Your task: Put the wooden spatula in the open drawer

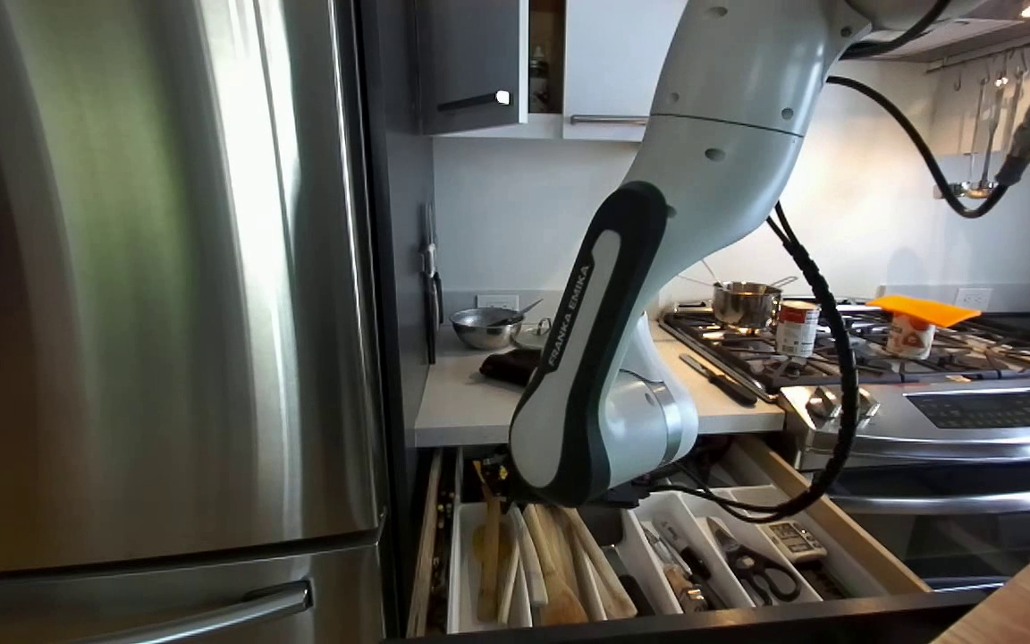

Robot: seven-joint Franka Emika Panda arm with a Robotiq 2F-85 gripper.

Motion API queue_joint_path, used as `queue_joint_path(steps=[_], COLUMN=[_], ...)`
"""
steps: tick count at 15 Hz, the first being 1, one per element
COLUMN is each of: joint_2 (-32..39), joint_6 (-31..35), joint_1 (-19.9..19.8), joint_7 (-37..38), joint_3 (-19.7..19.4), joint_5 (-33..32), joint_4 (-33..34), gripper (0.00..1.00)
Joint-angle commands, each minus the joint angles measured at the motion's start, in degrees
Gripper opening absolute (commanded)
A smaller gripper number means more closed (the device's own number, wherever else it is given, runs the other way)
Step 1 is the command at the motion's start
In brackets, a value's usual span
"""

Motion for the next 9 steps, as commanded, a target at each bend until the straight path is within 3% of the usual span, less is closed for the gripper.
queue_joint_path(steps=[1,4,5,9], joint_2=[5.2,7.9,5.2,7.1], joint_6=[-3.2,-8.0,-5.4,-7.0], joint_1=[12.5,19.2,15.3,18.4], joint_7=[3.5,5.8,4.1,5.3], joint_3=[-9.6,-15.3,-11.6,-14.3], joint_5=[7.2,8.9,7.1,7.6], joint_4=[4.7,7.3,4.9,6.6], gripper=[0.05,0.05,0.19,0.19])
